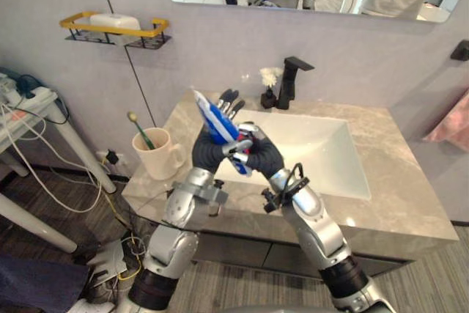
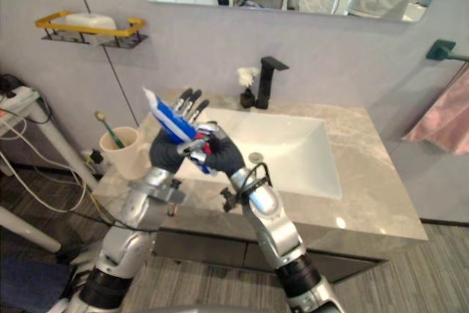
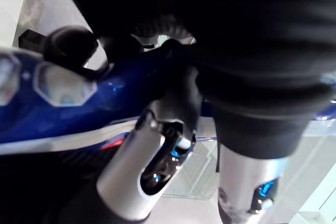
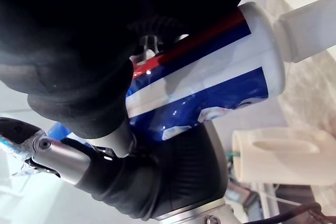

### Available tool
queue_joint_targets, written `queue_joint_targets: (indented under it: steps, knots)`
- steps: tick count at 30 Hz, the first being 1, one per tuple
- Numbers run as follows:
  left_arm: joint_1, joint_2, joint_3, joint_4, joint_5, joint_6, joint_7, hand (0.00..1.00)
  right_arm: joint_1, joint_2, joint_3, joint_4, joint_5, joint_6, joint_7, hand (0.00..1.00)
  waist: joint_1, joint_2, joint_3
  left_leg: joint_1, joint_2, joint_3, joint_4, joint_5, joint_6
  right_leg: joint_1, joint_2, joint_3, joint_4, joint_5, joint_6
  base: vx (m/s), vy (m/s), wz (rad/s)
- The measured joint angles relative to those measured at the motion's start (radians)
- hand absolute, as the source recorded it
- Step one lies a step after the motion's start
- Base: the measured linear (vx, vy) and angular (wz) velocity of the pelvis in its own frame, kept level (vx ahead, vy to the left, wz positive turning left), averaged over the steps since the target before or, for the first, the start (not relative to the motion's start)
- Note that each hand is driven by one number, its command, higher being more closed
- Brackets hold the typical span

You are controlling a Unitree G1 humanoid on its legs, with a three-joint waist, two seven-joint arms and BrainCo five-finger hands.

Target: Organize washtable

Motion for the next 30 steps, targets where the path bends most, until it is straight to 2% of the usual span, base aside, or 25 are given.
queue_joint_targets:
  steps: [4,16,27,30]
  knots:
    - [-0.003,0.024,0.001,0.0,0.043,0.001,0.0,0.0,-0.013,-0.001,0.007,0.021,0.024,-0.001,0.019,1.0,-0.018,-0.001,-0.001,0.005,0.0,0.001,0.0,0.0,0.0,-0.001,0.0,0.0,-0.001,0.0,0.0,0.0,0.0,0.0]
    - [-0.043,0.046,0.017,-0.009,0.115,0.003,-0.003,0.0,0.01,-0.015,0.005,0.064,0.025,-0.011,0.041,1.0,-0.022,-0.001,-0.003,0.006,0.0,0.004,0.003,0.0,0.0,0.0,0.0,0.0,-0.002,0.004,0.0,-0.01,-0.002,0.0]
    - [-0.04,0.038,0.082,-0.01,0.185,0.003,-0.003,0.0,0.061,-0.015,-0.025,0.094,0.007,-0.007,0.062,1.0,-0.037,0.0,-0.005,0.01,0.0,0.006,0.001,0.0,0.0,0.0,0.0,0.001,-0.002,0.004,0.0,0.0,0.0,0.0]
    - [-0.04,0.011,0.141,-0.025,0.185,-0.006,-0.003,0.0,0.076,-0.024,-0.044,0.128,-0.022,0.012,0.061,1.0,-0.037,0.001,-0.005,0.009,0.0,0.006,0.001,0.0,0.0,0.002,0.001,0.001,-0.002,0.004,0.0,0.0,0.0,0.0]
